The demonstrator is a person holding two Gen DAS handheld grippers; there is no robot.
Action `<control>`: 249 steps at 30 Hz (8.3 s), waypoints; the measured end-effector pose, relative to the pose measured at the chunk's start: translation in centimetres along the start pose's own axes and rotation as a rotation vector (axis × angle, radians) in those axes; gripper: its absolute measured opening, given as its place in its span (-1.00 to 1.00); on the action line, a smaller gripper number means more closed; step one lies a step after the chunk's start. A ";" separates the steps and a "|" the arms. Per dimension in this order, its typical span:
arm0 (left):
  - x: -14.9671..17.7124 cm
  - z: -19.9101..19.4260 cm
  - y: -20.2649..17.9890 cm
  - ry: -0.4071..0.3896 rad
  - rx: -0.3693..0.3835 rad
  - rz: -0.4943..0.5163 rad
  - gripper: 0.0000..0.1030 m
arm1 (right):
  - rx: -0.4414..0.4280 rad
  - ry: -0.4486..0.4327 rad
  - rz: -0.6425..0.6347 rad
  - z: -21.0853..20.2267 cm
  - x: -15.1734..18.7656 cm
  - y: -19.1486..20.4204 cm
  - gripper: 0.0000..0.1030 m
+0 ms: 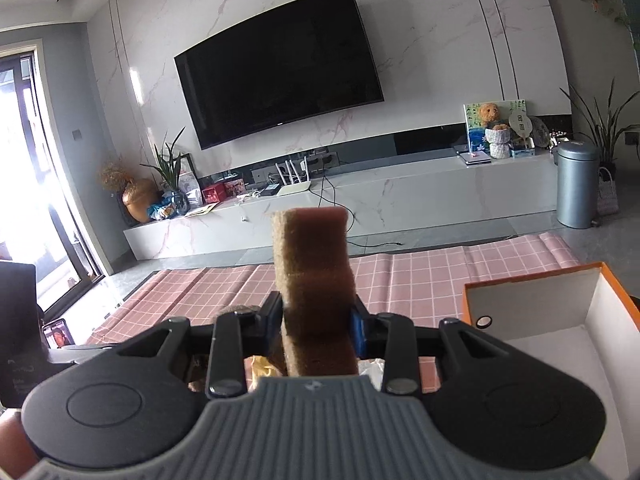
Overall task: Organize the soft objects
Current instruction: 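Lift the sponge with the right gripper while the left gripper carries the plush bear over the orange box, then open the right gripper over the box while the left gripper releases the plush bear inside, then grasp the pink-and-white crocheted pad with the right gripper, then lift the crocheted pad with the right gripper while the left gripper grasps the yellow Deeyeo wipes pack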
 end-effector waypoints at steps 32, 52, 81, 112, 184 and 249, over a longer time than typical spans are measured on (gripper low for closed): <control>-6.9 -2.9 -18.6 -0.194 0.263 0.189 -0.71 | 0.414 0.003 -0.039 -12.6 1.3 -12.4 -0.34; 1.7 9.4 -22.3 0.373 0.359 0.425 -0.64 | 0.452 0.403 0.040 -6.2 5.2 -20.4 -0.34; 1.2 8.4 -16.0 0.377 0.341 0.180 -0.12 | 0.388 0.547 0.099 -1.9 8.3 -20.8 -0.41; 3.9 -0.2 -3.7 0.082 0.209 0.141 -0.12 | 0.295 0.136 -0.101 -4.9 7.0 -2.3 0.42; 9.0 12.5 2.7 0.110 0.029 0.752 0.18 | 0.170 0.516 0.033 11.5 14.7 -5.1 0.27; 9.7 9.8 2.5 0.241 0.013 0.257 0.11 | 0.159 0.430 0.020 7.6 13.9 -4.4 -0.30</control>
Point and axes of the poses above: each gripper's, at about its wrist camera, not at the fingertips, and z roughly the way its jaws point, y to its left, x to its underside, the point moved 2 cm from there along z, roughly the way its jaws point, and after that the axes turned 12 degrees about -x, right-handed, at the moved point
